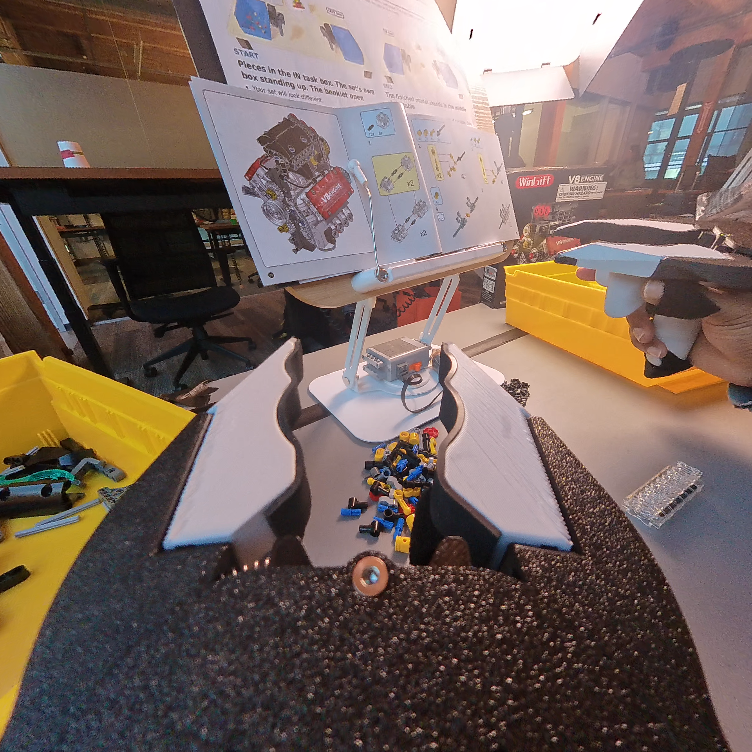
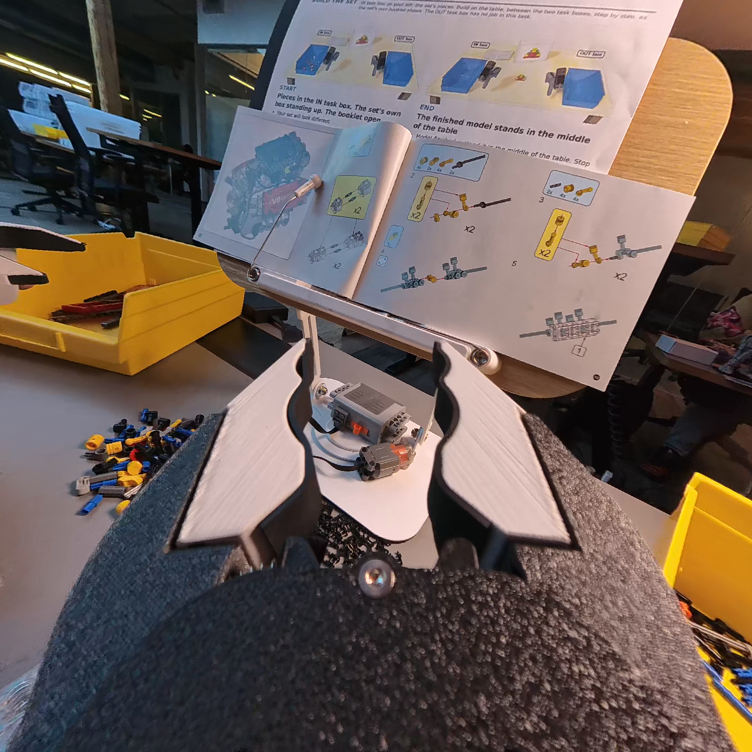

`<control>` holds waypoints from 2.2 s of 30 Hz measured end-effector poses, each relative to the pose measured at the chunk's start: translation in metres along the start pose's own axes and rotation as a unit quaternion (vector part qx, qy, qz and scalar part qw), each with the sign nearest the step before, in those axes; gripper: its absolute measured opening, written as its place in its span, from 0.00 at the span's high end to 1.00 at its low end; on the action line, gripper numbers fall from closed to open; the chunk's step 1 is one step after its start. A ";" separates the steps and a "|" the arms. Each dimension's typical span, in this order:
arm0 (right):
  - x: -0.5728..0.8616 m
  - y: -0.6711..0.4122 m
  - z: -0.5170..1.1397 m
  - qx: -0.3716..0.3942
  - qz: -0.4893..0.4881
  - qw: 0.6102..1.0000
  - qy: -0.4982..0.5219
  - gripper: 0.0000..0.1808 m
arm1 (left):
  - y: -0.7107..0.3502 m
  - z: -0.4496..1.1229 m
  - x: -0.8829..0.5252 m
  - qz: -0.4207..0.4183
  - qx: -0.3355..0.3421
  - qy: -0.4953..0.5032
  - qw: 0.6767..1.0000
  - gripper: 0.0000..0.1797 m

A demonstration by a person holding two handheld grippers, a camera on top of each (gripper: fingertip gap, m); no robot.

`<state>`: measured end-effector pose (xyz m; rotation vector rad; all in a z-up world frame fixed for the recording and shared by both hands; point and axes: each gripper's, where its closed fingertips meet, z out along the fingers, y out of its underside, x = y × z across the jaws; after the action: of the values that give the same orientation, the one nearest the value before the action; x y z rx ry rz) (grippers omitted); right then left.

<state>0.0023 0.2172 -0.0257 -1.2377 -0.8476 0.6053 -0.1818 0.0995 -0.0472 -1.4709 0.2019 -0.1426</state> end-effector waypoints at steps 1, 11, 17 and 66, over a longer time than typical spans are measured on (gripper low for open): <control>-0.001 0.000 0.000 0.001 -0.003 1.000 -0.001 0.69 | 0.000 0.000 0.000 0.000 0.000 0.000 1.000 0.64; -0.008 -0.003 0.001 0.001 -0.005 1.000 -0.011 0.80 | 0.003 0.001 0.002 0.000 -0.003 0.001 1.000 0.65; -0.007 -0.029 0.016 0.023 -0.015 1.000 -0.011 0.90 | 0.011 0.002 0.001 0.000 -0.013 -0.003 1.000 0.66; 0.018 -0.081 0.104 -0.001 -0.075 0.997 -0.010 0.98 | 0.044 0.001 -0.027 -0.057 -0.077 0.001 0.995 0.84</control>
<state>-0.0763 0.2700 0.0674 -1.1597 -0.9485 0.4966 -0.2094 0.1102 -0.0894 -1.6365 0.1336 -0.2250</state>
